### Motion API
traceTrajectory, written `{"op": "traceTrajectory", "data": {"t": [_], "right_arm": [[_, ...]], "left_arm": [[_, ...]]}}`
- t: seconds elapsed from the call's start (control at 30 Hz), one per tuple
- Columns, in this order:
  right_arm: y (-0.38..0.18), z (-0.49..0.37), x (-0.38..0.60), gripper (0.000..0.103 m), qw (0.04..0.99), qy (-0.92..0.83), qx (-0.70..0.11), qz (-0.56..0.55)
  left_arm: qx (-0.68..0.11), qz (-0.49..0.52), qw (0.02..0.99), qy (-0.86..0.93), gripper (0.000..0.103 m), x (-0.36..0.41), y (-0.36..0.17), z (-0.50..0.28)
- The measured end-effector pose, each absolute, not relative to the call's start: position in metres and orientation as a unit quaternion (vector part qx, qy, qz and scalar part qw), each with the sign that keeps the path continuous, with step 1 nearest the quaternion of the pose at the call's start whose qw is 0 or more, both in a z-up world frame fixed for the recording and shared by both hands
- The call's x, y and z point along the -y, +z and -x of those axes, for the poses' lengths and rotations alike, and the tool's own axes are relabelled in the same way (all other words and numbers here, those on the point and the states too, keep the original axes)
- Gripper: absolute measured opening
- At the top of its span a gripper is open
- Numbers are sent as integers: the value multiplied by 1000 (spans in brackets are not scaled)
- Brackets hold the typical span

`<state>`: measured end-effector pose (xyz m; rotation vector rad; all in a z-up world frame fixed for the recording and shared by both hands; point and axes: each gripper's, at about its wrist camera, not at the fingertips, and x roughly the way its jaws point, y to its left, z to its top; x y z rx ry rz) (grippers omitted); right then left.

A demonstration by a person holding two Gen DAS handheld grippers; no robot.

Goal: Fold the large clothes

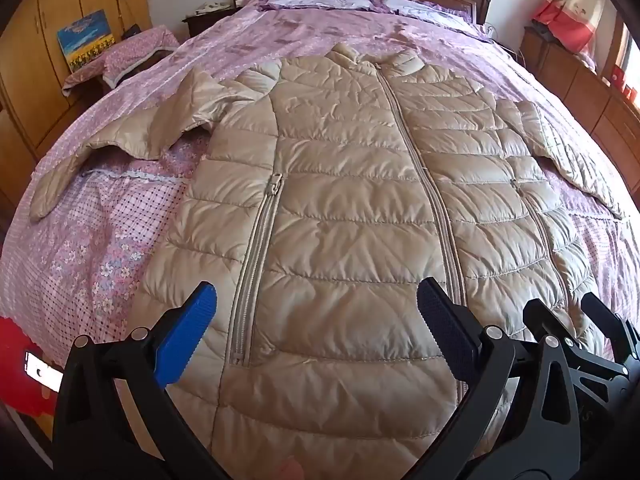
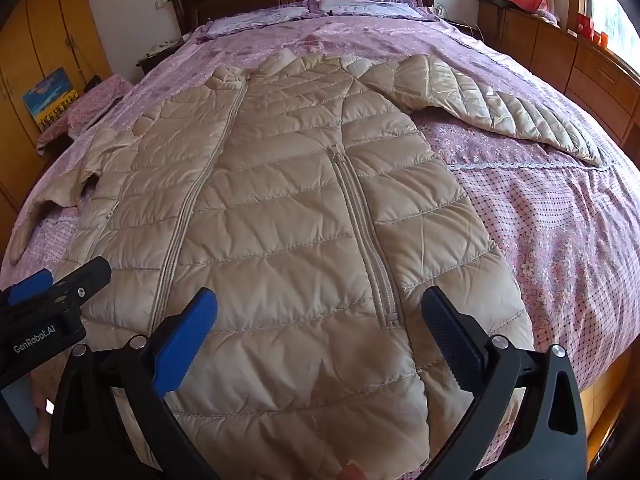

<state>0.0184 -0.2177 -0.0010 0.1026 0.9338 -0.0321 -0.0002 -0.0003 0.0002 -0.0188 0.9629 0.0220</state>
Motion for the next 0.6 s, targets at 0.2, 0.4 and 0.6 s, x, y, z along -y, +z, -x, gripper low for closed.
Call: {"op": "traceTrajectory", "data": {"t": [0.2,0.4,0.6], "right_arm": [[-1,-19,218,98,891,-17,-451,-51],[-1,-19,218,98,892,-17,-450,-47],[-1,-20,219,98,892,-19,-450,-45]], "left_arm": [[-464,10,886,10,100,0,0,0],[-465,10,885,9,100,1,-1,-1],[-464,9,886,10,100,0,1,1]]}}
